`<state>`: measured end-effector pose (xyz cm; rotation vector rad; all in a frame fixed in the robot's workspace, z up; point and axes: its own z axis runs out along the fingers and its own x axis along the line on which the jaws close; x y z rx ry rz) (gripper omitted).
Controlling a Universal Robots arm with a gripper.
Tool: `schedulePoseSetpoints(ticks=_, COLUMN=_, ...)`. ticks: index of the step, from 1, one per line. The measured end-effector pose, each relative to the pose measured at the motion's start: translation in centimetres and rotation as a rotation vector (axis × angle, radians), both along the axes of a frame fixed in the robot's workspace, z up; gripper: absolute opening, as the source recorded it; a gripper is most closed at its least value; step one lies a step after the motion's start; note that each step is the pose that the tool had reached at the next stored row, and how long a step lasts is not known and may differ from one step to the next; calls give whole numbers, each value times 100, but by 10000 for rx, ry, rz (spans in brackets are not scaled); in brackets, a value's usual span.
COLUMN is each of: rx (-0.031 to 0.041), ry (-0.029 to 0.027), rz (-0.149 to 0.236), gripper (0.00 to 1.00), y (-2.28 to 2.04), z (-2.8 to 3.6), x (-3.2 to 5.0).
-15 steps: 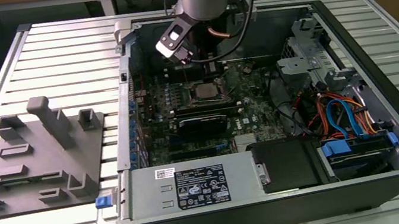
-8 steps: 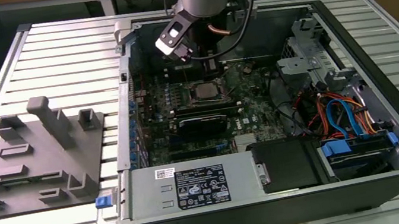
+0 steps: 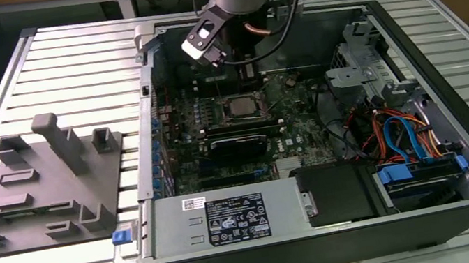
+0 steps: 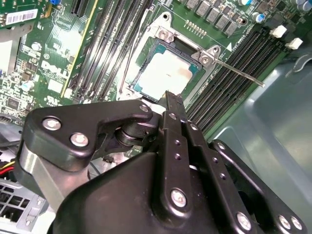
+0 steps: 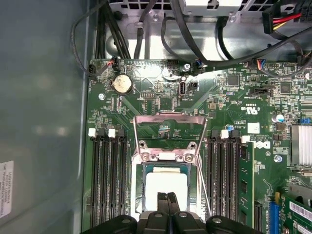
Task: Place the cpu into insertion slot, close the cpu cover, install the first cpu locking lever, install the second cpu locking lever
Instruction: 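Close the cpu cover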
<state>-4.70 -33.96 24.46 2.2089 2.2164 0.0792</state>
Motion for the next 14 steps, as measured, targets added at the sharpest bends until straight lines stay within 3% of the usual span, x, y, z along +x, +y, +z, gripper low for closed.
schedulePoseSetpoints(ticks=10, rx=-2, ry=1, rz=0, gripper=11, y=0, z=17, x=0)
schedulePoseSetpoints(ticks=14, rx=-8, ry=201, rz=-12, gripper=11, y=0, z=16, x=36)
